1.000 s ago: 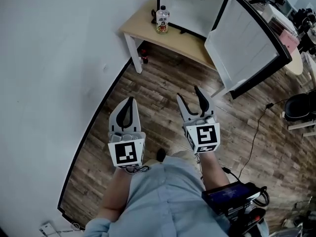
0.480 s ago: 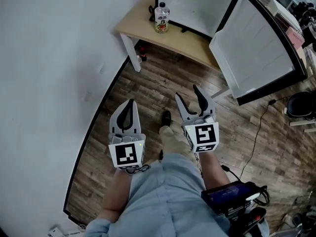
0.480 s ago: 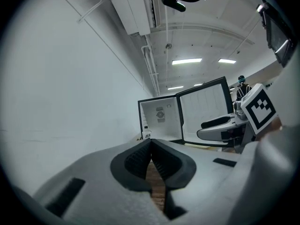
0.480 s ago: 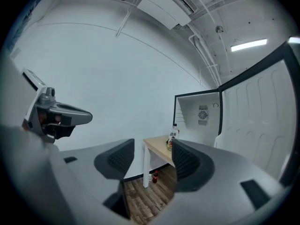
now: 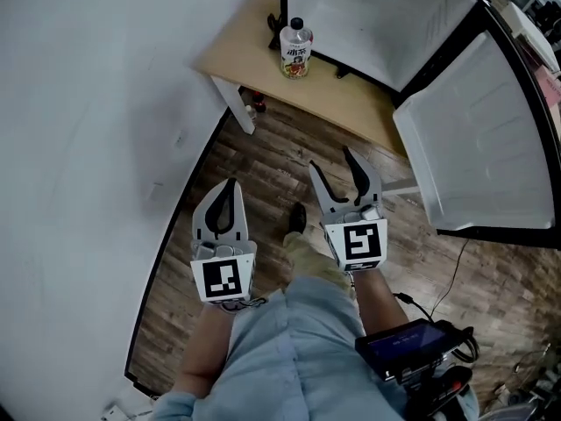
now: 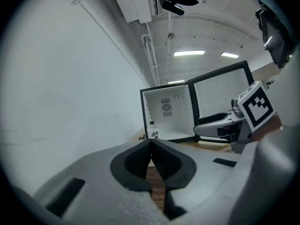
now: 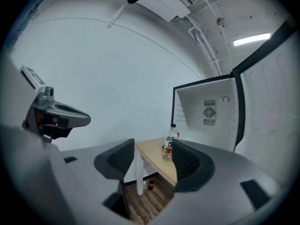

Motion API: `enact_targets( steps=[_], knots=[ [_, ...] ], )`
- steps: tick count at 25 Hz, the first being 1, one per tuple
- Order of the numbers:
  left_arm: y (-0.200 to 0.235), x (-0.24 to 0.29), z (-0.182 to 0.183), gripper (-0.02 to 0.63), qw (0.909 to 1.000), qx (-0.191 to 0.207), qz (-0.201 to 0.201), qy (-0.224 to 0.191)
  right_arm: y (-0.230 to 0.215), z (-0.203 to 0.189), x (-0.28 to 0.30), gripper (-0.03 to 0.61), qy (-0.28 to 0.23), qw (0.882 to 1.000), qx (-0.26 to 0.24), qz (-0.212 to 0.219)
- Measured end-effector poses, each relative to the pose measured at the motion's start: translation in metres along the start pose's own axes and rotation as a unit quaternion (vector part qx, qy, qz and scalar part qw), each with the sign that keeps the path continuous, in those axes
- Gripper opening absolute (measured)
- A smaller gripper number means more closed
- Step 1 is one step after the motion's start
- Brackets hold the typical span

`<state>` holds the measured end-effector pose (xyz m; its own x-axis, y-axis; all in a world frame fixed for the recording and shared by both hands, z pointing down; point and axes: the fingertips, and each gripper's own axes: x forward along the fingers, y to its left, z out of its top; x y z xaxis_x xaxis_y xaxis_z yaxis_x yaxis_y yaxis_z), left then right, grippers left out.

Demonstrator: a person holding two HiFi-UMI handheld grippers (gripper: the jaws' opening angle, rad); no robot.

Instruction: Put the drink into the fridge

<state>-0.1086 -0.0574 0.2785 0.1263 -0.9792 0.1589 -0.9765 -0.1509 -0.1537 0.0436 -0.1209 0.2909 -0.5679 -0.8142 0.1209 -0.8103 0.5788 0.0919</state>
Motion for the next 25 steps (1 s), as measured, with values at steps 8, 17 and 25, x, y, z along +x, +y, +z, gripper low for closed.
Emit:
enact_targets(
  steps=[8, 17, 25],
  knots=[
    [0.038, 0.097, 0.032, 0.008, 0.9999, 0.006, 0.010, -0.011, -0.046, 0.024, 0.099, 0.256, -0.007, 1.000, -0.010, 0.005],
    [0.066, 0.158, 0.051, 0.008, 0.9990, 0.007, 0.016, -0.040, -0.079, 0.045, 0.160, 0.261, -0.023, 0.999, -0.027, -0.004],
    [0.073, 0.173, 0.047, 0.008, 0.9994, -0.004, 0.015, -0.030, -0.078, 0.039, 0.177, 0.287, -0.020, 0.999, -0.026, 0.000]
  ],
)
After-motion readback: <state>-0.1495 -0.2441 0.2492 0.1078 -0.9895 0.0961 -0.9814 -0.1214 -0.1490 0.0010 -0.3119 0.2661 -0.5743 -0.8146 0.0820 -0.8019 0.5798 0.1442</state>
